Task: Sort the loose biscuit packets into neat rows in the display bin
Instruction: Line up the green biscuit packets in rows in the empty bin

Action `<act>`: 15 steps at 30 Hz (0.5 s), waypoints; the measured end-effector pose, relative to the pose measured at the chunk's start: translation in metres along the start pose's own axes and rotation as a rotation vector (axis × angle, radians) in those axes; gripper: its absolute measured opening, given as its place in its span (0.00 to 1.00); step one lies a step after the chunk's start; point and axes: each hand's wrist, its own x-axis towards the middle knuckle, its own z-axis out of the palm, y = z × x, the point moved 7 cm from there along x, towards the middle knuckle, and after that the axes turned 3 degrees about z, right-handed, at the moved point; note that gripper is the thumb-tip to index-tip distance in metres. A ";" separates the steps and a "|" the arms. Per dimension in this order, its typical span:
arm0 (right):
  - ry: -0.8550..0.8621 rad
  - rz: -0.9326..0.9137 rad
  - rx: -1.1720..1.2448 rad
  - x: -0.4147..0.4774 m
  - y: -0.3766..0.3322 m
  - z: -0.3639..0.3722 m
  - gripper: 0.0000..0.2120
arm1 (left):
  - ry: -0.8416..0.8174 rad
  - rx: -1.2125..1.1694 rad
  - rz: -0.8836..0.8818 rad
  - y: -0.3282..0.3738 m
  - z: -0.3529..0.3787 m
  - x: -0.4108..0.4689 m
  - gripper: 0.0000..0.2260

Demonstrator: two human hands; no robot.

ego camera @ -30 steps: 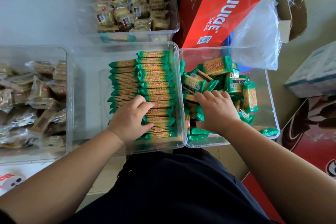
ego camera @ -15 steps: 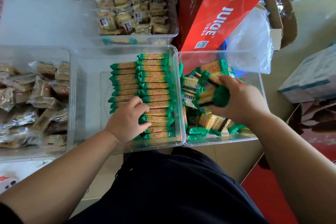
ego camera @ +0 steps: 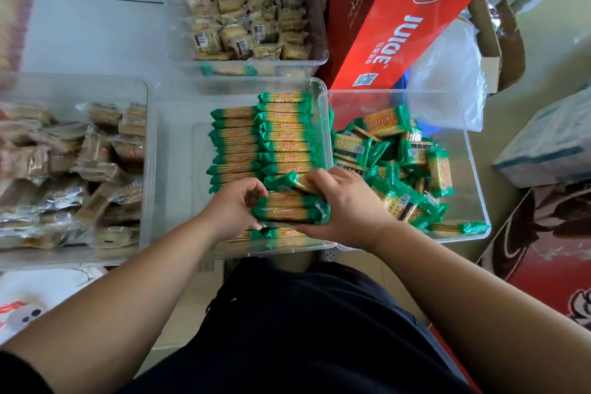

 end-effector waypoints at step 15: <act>-0.295 -0.120 -0.389 -0.010 -0.006 0.014 0.38 | -0.060 -0.292 -0.109 0.002 0.003 -0.022 0.16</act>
